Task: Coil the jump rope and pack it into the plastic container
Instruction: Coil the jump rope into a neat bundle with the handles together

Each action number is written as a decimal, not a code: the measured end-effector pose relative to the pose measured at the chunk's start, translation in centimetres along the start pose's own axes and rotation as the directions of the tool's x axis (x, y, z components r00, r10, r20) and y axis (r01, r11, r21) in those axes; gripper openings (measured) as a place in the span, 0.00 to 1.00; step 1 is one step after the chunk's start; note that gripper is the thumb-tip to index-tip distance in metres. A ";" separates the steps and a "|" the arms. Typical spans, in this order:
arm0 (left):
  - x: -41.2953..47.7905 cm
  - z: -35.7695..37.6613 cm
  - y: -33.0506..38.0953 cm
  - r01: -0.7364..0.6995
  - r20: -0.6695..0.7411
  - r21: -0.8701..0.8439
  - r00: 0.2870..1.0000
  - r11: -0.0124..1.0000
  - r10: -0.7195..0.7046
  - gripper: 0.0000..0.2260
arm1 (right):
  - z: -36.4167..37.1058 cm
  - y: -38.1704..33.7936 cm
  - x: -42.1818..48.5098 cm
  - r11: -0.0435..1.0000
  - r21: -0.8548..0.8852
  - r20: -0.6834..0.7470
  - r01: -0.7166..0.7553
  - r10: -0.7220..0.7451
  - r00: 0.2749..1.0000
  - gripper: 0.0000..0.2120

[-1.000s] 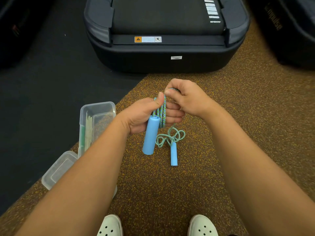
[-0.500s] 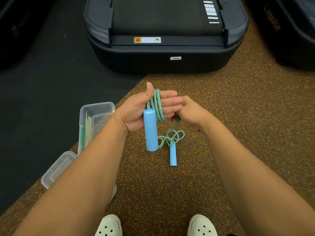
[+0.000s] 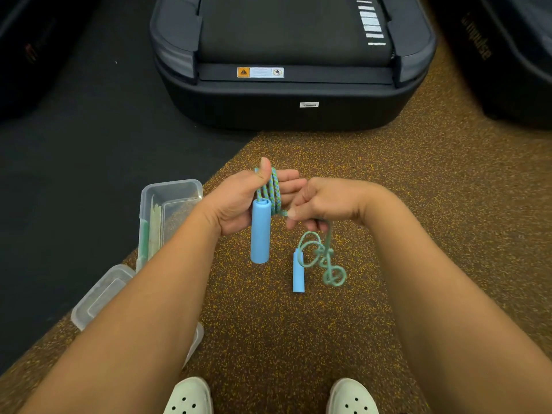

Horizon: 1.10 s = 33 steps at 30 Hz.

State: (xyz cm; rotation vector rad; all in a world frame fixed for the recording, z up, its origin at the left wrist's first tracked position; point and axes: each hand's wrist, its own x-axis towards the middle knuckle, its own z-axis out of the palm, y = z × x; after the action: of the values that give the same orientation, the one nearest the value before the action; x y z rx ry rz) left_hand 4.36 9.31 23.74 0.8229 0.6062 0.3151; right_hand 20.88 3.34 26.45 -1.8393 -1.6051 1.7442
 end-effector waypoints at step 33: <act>-0.2 -0.2 1.7 -0.125 0.107 -0.140 0.984 0.982 0.141 0.30 | 1.0 2.2 1.4 0.974 0.208 -0.166 0.091 -0.057 0.985 0.12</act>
State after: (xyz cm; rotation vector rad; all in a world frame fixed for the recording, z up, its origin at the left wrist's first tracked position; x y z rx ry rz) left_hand 3.99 10.42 25.00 0.7495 0.4167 0.4221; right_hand 21.06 2.88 23.69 -1.7444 -1.3497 1.6228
